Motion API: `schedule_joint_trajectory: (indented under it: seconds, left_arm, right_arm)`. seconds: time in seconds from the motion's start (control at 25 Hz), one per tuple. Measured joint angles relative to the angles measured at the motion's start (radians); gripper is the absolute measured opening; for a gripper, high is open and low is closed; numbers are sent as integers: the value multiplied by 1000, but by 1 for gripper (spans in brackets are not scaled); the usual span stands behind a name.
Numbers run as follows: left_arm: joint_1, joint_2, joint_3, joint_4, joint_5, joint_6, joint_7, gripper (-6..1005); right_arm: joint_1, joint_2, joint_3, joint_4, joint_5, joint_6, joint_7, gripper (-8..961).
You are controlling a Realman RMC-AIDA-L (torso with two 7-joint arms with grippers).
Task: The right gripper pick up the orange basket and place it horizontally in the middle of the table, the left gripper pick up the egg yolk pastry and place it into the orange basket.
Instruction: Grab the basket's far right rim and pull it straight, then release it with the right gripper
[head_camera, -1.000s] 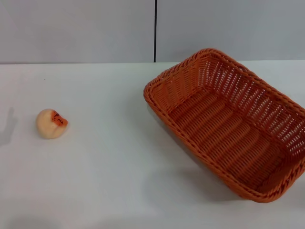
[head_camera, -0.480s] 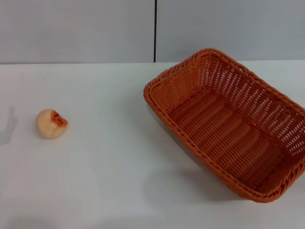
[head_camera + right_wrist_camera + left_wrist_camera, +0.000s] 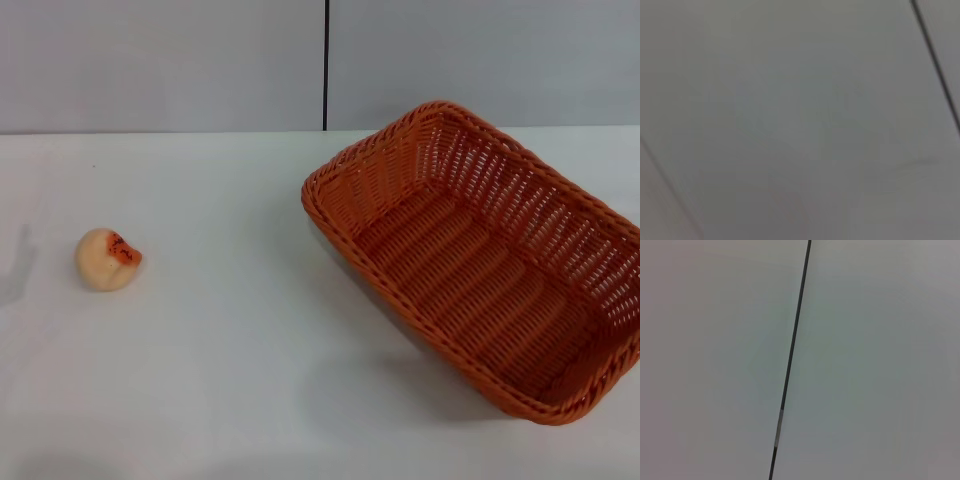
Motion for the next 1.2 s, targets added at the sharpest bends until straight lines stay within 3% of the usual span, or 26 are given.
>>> schedule_joint_trajectory:
  seconds: [0.16,0.4,0.6,0.96,1.2]
  left_arm:
    - [0,0,2,1,0,1,0,809]
    - [6,0,6,3,2,-2,0,808]
    - [19,-2,7,4,6,-16,0,808]
    - [42,-3,6,8,6,-44,-2,809]
    - [44,-2,6,8,4,-49,-2,809]
  right_arm:
    - [66,-39,-20,-93,-156,-102,152,736]
    - [221,-110,-25,-98,-413,-246,315,736]
    - [314,-139,-66,-35,-538,-284,354,735]
    - [350,-148,-212,175,-545,-137,342,735]
    - [359,-142,-233,259,-529,-52,272,735]
